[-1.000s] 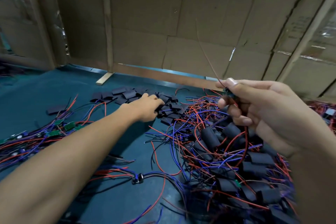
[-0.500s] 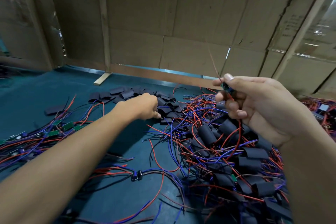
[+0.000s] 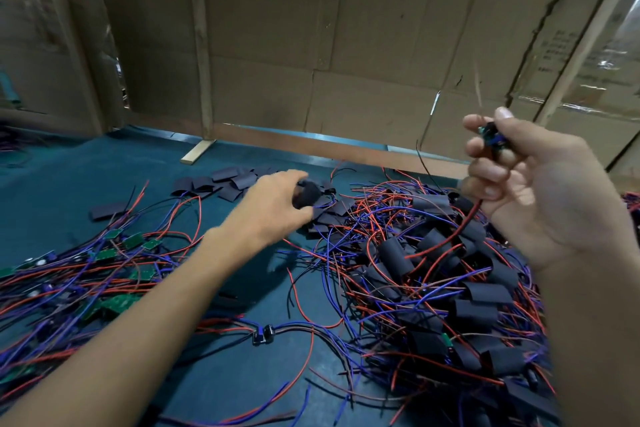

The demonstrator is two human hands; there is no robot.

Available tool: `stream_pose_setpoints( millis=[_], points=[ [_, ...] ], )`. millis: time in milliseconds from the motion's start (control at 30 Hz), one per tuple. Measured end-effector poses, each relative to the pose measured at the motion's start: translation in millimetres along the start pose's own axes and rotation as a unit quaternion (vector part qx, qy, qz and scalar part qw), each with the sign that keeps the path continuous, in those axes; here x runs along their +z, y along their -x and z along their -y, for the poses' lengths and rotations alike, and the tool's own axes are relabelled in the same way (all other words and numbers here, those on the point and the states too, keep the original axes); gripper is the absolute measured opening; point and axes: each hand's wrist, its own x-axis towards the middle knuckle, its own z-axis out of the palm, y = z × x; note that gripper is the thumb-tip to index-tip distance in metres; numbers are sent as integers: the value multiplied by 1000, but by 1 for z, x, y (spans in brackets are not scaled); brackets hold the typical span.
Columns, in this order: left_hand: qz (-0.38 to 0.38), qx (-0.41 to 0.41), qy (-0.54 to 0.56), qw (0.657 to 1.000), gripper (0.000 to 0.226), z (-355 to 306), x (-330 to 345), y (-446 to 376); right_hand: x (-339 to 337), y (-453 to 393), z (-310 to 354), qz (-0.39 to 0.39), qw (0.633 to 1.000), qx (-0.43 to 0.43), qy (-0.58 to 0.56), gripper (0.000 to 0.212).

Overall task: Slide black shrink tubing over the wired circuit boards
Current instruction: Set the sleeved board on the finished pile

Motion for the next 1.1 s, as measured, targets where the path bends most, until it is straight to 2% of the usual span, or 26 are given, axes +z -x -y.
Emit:
stream_pose_setpoints(
  millis=[100,233,333,567,733,867,967,1100],
  points=[
    [-100,128,125,979,41,-25,10,38,2,2,1,-17,999,-21,-30,23],
    [-135,184,161,960,44,-34,25,75,10,3,-7,-35,997,-37,-49,22],
    [-124,209,149,959,43,-37,29,88,14,5,-12,-40,997,-37,-55,21],
    [-103,235,115,960,46,-46,22,88,27,8,-27,-16,998,-52,-32,23],
    [-116,261,76,955,48,-53,19,90,35,11,-35,-17,997,-71,-9,23],
    [-131,253,76,956,46,-56,16,90,43,15,-44,-6,997,-76,-12,21],
    [-158,240,76,955,42,-59,14,89,53,20,-58,36,996,-70,-30,16],
    [-207,191,64,957,37,-61,6,86,59,21,-78,76,993,-80,50,9]
  ],
)
